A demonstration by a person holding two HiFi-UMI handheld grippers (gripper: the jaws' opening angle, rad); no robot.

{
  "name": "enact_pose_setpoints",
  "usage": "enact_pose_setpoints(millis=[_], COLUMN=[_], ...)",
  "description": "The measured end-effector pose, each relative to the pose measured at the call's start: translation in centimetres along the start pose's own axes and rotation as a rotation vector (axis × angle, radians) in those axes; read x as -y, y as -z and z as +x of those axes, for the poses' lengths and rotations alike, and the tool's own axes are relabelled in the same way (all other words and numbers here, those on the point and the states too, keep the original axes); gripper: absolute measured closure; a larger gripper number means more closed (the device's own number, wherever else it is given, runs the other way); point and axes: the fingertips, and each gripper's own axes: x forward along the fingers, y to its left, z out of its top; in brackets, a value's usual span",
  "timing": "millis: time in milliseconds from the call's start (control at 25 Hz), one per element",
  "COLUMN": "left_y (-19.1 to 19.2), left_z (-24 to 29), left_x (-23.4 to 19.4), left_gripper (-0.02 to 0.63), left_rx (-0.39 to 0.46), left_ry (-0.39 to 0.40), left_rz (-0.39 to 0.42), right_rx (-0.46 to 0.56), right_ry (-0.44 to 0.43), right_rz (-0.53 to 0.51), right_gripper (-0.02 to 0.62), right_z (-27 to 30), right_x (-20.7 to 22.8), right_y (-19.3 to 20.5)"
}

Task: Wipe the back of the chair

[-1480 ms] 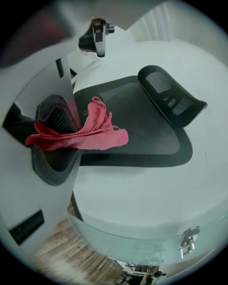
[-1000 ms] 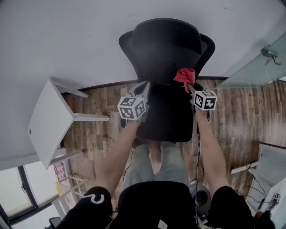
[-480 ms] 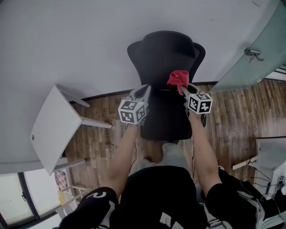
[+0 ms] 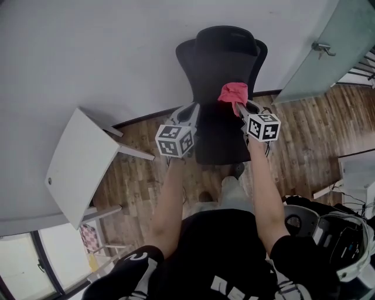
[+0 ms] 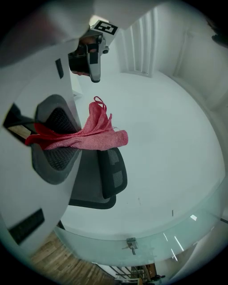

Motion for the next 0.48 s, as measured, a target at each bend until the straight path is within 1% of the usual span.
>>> enact_pose_setpoints(millis=[200,320,480], left_y=[1.5,1.6,2.5], left_z=[-4.3,-6.5,-8.0], left_x=[1.7,3.0,4.6], left_gripper=[0.581,0.581,0.581], left_rx=[0.0,0.014,0.029], left_ry=[0.043,0.037,0.015], left_rz=[-0.02,-0.039,-0.038], right_rx=[0.008,0.011,0.016], right_ry=[0.021,0.017,0.015], right_rz=[-0.014,-0.027,-0.041], right_gripper=[0.515,0.515,0.515], right_z=[-3.5,-5.9,-8.2], right_x=[-3.7,-5.6,-6.7], right_y=[1.3,1.4,2.4])
